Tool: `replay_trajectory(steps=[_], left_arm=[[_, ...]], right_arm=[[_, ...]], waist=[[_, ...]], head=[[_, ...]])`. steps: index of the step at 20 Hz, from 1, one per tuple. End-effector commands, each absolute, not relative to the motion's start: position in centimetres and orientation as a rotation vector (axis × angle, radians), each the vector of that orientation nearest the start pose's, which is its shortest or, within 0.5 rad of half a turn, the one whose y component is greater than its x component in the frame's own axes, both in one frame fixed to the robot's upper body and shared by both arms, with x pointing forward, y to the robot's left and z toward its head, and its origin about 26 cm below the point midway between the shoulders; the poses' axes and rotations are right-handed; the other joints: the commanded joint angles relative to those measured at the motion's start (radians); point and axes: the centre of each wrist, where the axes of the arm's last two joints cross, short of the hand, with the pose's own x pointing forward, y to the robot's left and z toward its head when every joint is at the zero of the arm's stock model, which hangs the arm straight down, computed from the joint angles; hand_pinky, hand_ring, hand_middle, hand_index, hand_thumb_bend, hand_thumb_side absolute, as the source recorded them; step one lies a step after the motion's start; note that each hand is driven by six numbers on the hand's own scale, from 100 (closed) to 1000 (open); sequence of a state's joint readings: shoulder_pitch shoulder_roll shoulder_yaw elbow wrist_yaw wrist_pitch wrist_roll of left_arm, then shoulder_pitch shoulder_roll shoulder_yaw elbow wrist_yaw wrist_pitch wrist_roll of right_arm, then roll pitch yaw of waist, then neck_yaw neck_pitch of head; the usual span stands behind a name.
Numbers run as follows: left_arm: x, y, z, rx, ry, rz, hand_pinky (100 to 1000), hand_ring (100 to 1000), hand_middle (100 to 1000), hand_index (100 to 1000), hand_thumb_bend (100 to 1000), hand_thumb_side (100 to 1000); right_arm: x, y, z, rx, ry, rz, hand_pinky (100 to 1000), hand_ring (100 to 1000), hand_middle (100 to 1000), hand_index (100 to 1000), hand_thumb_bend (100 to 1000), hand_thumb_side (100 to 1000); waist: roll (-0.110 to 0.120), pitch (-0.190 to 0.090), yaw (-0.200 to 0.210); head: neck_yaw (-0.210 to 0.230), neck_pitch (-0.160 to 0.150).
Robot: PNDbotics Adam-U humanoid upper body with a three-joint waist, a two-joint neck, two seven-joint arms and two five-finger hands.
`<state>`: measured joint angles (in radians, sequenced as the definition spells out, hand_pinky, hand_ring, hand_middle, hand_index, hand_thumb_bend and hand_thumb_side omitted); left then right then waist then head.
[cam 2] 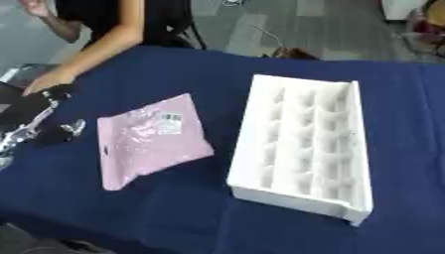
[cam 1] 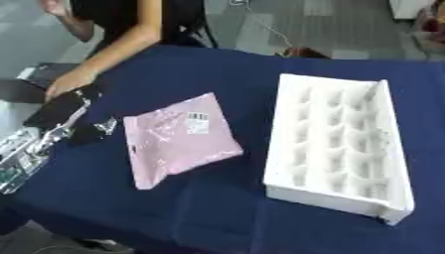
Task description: Pick up objects on the table and place them in the box.
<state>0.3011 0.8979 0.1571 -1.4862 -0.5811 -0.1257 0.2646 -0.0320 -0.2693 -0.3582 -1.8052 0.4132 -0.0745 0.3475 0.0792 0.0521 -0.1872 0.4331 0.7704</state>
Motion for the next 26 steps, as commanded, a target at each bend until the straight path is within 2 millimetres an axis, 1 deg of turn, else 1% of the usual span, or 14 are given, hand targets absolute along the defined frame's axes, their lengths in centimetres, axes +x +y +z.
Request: replay_trajectory(steps=[1,7,14,16,19,23,26], left_arm=[[19.9,51.6,9.8,1.33,-1.218,-1.069,824,907,921,968,100,717],[20.4,50.6,10.7,1.342,-1.26,-1.09,832,911,920,962,100,712],[21.0,49.1,11.6,1.332,-1.314,-1.132,837,909,913,954,100,725],[21.2,48.3,11.8,1.326,-1.337,-1.167,857,920,919,955,100,715],[21.5,46.4,12.0,1.319,-1.381,-1.249,860,922,920,953,100,712],[21.5,44.1,11.8,1.295,-1.405,-1.34,883,933,923,955,100,709],[21.6,42.9,11.6,1.29,-1.405,-1.406,892,937,923,955,100,710]], right_arm=[[26.3,-38.6,10.9,-0.659,-1.68,0.612,580,654,765,916,100,794],[26.3,-38.6,11.0,-0.66,-1.681,0.613,579,654,765,915,100,794],[26.3,-38.6,11.0,-0.659,-1.682,0.614,580,654,765,915,100,793],[26.3,-38.6,11.0,-0.658,-1.682,0.614,579,654,765,915,100,794],[26.4,-38.5,10.9,-0.654,-1.684,0.614,579,654,765,915,100,794],[26.4,-38.4,10.9,-0.651,-1.686,0.613,580,654,765,915,100,792],[26.4,-38.4,10.9,-0.651,-1.688,0.612,580,654,765,915,100,792]], waist=[[-0.002,-0.009,0.003],[-0.001,-0.009,0.003],[-0.001,-0.009,0.004],[-0.002,-0.009,0.003],[-0.004,-0.007,0.002],[-0.008,-0.005,-0.003],[-0.01,-0.004,-0.004]], head=[[-0.009,-0.007],[-0.019,-0.009],[-0.015,-0.007],[-0.012,-0.004],[-0.008,-0.003],[-0.007,-0.004],[-0.005,-0.003]])
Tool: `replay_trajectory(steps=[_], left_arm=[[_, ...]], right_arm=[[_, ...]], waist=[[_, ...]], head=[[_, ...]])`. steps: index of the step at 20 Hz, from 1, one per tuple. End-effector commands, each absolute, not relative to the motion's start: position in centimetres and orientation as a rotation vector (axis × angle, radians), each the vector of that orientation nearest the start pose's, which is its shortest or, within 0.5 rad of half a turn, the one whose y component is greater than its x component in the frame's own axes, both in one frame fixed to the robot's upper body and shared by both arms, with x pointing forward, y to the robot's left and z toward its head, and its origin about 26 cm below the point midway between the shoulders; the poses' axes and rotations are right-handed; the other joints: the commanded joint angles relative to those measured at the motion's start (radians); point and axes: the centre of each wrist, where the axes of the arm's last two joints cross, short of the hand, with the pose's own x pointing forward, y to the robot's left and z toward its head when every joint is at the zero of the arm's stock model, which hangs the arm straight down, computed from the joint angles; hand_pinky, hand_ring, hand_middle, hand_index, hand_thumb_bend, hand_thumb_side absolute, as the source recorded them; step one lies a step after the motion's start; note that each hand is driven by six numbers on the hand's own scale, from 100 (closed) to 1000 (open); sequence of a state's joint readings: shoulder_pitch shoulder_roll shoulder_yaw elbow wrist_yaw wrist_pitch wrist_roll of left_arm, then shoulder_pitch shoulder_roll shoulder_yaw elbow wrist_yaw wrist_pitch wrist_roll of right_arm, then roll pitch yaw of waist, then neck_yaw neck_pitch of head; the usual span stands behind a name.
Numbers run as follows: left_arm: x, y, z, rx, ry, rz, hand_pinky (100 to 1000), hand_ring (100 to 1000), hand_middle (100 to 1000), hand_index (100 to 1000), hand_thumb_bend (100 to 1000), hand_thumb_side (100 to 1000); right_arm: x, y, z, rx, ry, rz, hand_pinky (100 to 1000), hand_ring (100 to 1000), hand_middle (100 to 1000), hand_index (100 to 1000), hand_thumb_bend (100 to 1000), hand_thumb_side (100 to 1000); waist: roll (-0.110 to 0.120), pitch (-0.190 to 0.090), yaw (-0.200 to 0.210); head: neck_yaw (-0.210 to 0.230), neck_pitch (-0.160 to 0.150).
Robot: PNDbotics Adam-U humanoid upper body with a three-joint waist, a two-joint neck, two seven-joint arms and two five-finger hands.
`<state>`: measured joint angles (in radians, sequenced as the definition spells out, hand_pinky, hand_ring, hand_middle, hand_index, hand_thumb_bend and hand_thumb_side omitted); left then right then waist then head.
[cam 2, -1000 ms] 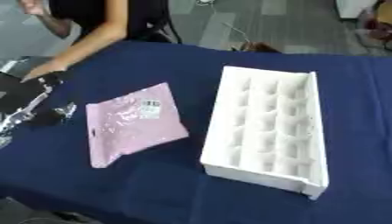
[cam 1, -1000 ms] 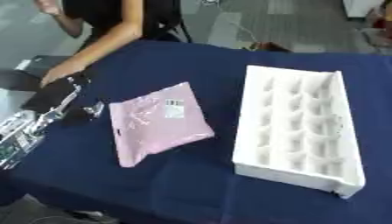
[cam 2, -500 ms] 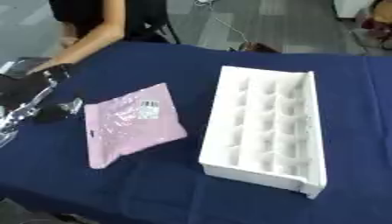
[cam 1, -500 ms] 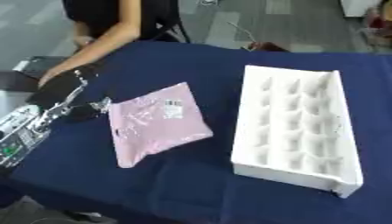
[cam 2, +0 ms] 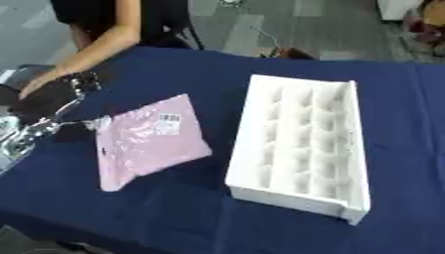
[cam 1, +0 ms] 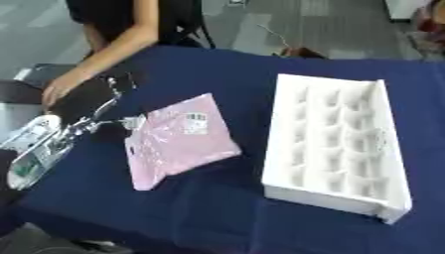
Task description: Pick up objects on the table and place them in the box.
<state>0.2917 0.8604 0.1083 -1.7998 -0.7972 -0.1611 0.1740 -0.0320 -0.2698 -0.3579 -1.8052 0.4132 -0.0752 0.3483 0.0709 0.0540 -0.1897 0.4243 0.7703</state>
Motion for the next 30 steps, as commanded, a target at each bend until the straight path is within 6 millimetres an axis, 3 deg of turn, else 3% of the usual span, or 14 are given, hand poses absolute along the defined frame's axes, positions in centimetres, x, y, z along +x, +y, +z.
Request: replay_trajectory(steps=[1,14,15,16,17,18,19,20,21,30], left_arm=[[21.7,42.7,11.5,1.289,-1.403,-1.419,890,936,923,954,100,714],[22.2,41.5,11.9,1.228,-1.37,-1.576,903,932,899,950,100,726],[22.4,41.5,12.1,1.207,-1.353,-1.608,877,921,876,955,205,706],[22.6,41.5,12.2,1.188,-1.337,-1.638,884,924,886,959,161,708],[22.8,41.4,12.4,1.168,-1.32,-1.67,867,905,859,955,315,717],[23.1,41.4,12.6,1.146,-1.305,-1.701,861,894,850,952,335,719],[23.5,41.5,12.9,1.125,-1.289,-1.731,846,876,832,944,448,698],[23.9,41.6,13.1,1.104,-1.27,-1.759,844,872,829,943,458,695],[24.4,41.7,13.4,1.087,-1.255,-1.782,822,846,811,932,531,660],[26.5,39.6,16.0,1.011,-1.287,-1.89,758,789,793,939,610,626]], right_arm=[[26.4,-38.4,10.9,-0.649,-1.688,0.612,580,654,765,915,100,792],[26.4,-38.4,10.8,-0.644,-1.688,0.614,580,654,765,916,100,793],[26.4,-38.4,10.8,-0.644,-1.688,0.614,580,654,765,916,100,794],[26.4,-38.4,10.8,-0.643,-1.688,0.615,580,654,765,916,100,794],[26.4,-38.3,10.8,-0.642,-1.689,0.615,580,654,765,915,100,794],[26.4,-38.3,10.8,-0.641,-1.689,0.615,580,654,765,915,100,794],[26.4,-38.3,10.8,-0.64,-1.689,0.616,580,654,765,915,100,794],[26.4,-38.3,10.8,-0.638,-1.69,0.617,580,654,765,915,100,794],[26.5,-38.2,10.8,-0.635,-1.692,0.619,580,654,765,916,100,794],[26.6,-38.1,10.7,-0.621,-1.699,0.621,580,654,765,916,100,798]], waist=[[-0.003,-0.005,-0.002],[-0.005,-0.004,-0.005],[-0.005,-0.004,-0.006],[-0.005,-0.004,-0.006],[-0.005,-0.003,-0.007],[-0.005,-0.003,-0.008],[-0.006,-0.002,-0.009],[-0.007,-0.002,-0.01],[-0.008,-0.001,-0.012],[-0.012,0.01,-0.023]], head=[[0.005,-0.002],[0.011,0.0],[0.013,0.0],[0.013,0.0],[0.014,0.0],[0.015,0.0],[0.016,0.0],[0.016,0.0],[0.017,0.0],[0.026,0.0]])
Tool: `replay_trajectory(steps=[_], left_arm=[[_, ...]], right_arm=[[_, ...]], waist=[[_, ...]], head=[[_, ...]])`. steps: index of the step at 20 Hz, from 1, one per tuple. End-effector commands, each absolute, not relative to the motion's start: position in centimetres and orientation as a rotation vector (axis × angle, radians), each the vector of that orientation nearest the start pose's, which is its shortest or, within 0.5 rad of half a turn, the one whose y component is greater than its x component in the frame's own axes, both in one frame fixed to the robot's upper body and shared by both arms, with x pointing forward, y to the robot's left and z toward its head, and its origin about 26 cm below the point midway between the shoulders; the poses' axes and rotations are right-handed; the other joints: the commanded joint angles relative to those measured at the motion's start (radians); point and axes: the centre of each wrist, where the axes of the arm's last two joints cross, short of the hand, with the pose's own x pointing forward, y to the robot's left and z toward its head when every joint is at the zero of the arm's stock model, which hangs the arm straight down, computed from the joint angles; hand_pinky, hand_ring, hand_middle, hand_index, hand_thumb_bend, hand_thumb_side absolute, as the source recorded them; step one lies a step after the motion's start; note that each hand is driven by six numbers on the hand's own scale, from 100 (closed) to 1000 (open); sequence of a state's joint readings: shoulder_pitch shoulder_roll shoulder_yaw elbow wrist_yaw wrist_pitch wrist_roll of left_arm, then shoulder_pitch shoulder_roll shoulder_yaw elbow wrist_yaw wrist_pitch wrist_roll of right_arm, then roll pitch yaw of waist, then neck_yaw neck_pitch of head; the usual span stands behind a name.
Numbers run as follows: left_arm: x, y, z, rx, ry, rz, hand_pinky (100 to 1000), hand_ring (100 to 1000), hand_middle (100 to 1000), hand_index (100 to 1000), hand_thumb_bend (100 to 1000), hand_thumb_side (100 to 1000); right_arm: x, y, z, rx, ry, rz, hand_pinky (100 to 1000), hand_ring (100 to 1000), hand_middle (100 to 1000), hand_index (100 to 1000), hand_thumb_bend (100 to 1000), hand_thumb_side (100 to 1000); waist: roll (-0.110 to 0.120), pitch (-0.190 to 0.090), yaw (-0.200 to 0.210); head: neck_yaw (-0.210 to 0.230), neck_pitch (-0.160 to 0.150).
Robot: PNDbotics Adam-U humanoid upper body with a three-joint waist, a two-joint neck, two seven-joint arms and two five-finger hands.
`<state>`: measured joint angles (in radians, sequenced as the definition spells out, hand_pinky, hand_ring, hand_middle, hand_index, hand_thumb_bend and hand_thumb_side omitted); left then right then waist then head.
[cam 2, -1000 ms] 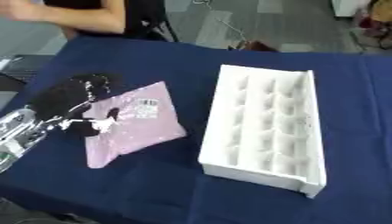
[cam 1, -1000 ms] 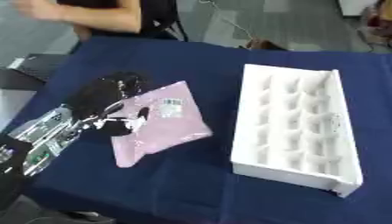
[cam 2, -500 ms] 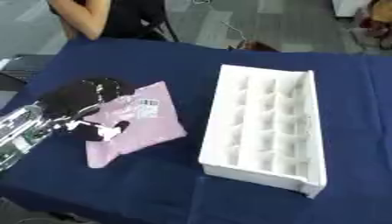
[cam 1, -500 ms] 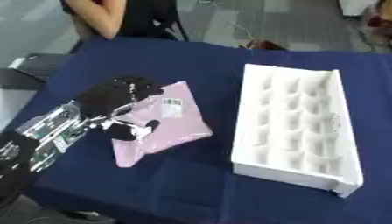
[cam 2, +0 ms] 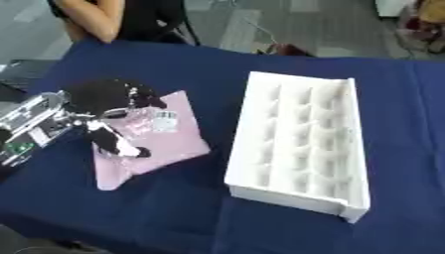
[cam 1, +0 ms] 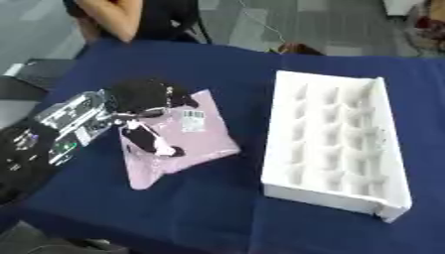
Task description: Pick up objects on the table and place them in the box.
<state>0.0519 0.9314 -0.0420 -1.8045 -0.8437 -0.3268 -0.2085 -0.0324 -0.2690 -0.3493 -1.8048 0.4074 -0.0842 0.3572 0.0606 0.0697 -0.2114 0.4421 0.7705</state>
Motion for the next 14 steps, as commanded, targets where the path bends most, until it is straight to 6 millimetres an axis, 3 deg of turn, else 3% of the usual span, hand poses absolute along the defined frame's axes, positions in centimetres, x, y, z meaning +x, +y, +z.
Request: replay_trajectory(steps=[1,8,14], left_arm=[[26.6,39.4,16.2,1.005,-1.285,-1.899,762,793,796,941,612,639],[26.9,38.6,18.1,0.988,-1.314,-1.913,789,856,846,954,582,673],[27.1,38.2,18.5,0.996,-1.337,-1.883,833,938,897,968,580,689]], right_arm=[[26.6,-38.1,10.7,-0.621,-1.7,0.622,580,655,765,916,100,798],[26.6,-38.0,10.7,-0.618,-1.702,0.626,580,654,765,916,100,799],[26.7,-38.0,10.8,-0.618,-1.704,0.627,580,654,765,916,100,799]], waist=[[-0.002,-0.005,-0.002],[-0.001,-0.005,-0.002],[-0.001,-0.003,-0.005]], head=[[0.008,-0.001],[0.01,-0.001],[0.013,-0.001]])
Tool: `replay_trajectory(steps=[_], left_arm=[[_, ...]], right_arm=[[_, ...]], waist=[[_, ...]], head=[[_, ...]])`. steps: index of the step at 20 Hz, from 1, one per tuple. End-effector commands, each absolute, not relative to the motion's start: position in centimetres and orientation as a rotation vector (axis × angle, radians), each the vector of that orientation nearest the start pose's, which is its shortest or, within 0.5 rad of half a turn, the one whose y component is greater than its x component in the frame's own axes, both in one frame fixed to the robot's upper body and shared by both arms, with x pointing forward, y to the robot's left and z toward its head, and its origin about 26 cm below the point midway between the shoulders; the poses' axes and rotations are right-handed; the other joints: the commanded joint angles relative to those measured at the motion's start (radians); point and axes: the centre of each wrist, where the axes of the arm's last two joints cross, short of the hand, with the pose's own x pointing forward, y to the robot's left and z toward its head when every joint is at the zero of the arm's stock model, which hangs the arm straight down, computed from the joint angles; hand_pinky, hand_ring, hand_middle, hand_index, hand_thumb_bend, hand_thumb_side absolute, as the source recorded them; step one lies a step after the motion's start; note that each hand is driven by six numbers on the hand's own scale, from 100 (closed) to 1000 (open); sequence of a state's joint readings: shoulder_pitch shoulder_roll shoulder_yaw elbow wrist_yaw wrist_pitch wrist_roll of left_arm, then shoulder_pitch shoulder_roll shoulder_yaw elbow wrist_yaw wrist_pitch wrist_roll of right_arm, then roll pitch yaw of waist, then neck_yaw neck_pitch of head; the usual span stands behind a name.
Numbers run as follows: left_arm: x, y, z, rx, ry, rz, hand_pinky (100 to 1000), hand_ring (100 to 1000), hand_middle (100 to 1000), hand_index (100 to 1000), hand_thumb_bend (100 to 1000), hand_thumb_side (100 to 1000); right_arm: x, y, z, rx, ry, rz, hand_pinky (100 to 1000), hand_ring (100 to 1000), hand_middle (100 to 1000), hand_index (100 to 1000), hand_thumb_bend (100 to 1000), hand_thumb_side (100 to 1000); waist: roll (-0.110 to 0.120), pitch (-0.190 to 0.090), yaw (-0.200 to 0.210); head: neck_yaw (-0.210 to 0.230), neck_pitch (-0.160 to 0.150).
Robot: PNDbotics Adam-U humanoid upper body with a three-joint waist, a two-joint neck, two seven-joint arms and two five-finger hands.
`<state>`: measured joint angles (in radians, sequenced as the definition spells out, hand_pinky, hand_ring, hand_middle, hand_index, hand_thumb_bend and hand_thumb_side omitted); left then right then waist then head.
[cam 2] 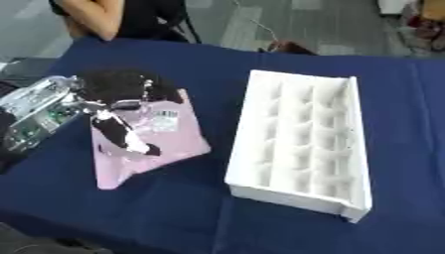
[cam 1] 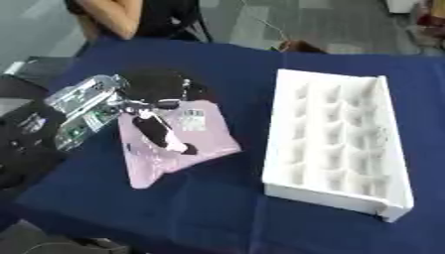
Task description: Pick up objects on the table and place them in the box.
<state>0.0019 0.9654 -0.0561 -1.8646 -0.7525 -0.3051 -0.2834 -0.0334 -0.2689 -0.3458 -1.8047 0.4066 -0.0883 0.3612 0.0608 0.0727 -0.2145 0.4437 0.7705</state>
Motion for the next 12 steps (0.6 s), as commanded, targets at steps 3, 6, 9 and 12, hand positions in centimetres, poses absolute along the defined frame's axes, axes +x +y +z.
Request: replay_trajectory(steps=[3,6,9,12], left_arm=[[27.09,38.12,18.58,1.006,-1.332,-1.887,846,953,914,967,591,686],[27.11,38.08,18.78,1.039,-1.327,-1.888,856,957,918,968,596,675],[27.15,38.11,18.71,1.081,-1.334,-1.87,861,957,918,967,609,654],[27.24,38.28,18.17,1.118,-1.331,-1.855,867,956,918,962,622,644]], right_arm=[[26.69,-37.99,10.78,-0.618,-1.705,0.628,580,654,765,916,100,798],[26.7,-37.98,10.8,-0.617,-1.706,0.628,580,654,765,916,100,799],[26.73,-37.94,10.79,-0.615,-1.707,0.629,580,654,765,916,100,799],[26.81,-37.79,10.74,-0.607,-1.713,0.63,581,655,766,916,100,798]], waist=[[-0.001,-0.006,-0.002],[-0.001,-0.005,-0.002],[-0.003,-0.004,-0.002],[-0.01,0.001,-0.008]], head=[[0.011,-0.001],[0.013,-0.001],[0.016,-0.001],[0.022,-0.002]])
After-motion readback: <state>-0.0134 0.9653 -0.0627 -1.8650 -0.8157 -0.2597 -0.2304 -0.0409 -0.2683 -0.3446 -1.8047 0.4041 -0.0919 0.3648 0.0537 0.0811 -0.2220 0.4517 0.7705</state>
